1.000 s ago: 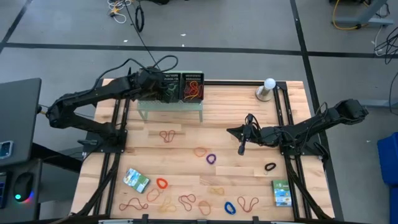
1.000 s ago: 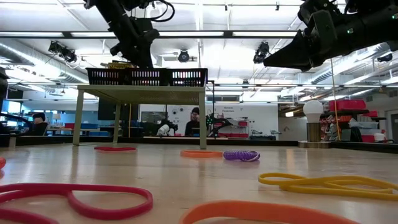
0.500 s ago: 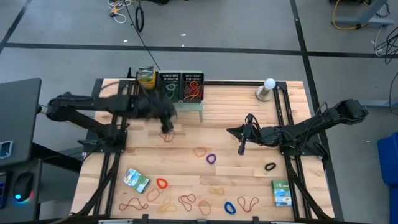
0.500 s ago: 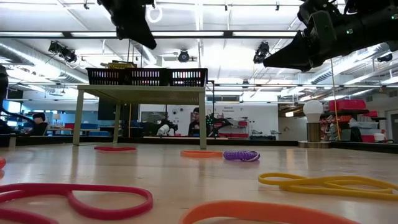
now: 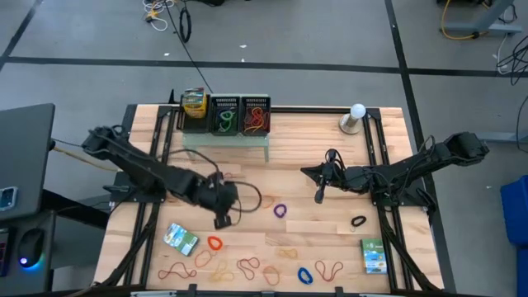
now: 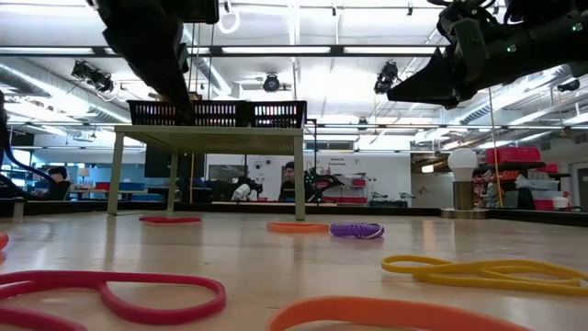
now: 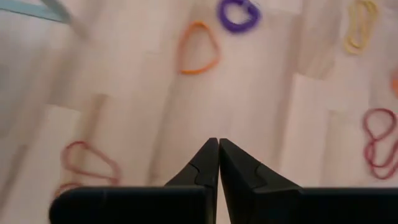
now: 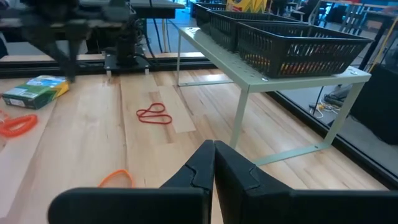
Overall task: Pick & Place Office Desk Supplies
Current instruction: Put the orange rubber band into the right black bin on the shelf
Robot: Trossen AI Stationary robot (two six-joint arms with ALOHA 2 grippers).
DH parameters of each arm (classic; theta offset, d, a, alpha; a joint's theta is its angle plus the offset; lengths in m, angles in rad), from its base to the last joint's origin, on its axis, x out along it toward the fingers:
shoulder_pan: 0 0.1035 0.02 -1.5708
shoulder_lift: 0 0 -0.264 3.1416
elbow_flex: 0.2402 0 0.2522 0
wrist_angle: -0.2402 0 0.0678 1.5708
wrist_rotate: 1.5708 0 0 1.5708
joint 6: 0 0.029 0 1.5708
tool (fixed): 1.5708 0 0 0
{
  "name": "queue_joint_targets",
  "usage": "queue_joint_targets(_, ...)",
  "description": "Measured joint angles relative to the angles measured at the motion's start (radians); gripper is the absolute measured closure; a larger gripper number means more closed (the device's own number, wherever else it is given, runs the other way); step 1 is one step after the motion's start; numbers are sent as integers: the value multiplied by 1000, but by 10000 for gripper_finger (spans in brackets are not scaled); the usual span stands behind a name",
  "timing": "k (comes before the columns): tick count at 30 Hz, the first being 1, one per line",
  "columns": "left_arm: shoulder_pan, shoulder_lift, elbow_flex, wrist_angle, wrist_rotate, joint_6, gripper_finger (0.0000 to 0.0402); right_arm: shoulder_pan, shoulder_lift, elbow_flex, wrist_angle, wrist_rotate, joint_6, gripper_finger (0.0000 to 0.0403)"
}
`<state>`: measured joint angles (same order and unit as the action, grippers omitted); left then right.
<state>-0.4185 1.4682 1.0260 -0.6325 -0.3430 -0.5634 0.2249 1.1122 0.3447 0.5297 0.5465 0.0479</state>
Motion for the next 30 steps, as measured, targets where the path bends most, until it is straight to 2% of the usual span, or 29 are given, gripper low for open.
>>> queue_joint_targets(6, -75, 107, 5, 136, 104, -24, 380, 0, 0, 0, 5, 0, 0, 382)
queue_joint_targets(11, -140, 204, 29, 127, 209, -90, 353, 0, 0, 0, 11, 0, 0, 382)
queue_joint_targets(14, -191, 261, 65, 130, 214, -114, 333, 0, 0, 0, 14, 0, 0, 382)
queue_joint_targets(20, -278, 368, 160, 62, 235, -162, 307, 0, 0, 0, 21, 0, 0, 382)
queue_joint_targets(26, -363, 444, 260, -59, 307, -223, 305, 0, 0, 0, 19, 0, 0, 382)
queue_joint_targets(30, -416, 456, 274, -116, 346, -325, 305, 0, 0, 0, 20, 0, 0, 382)
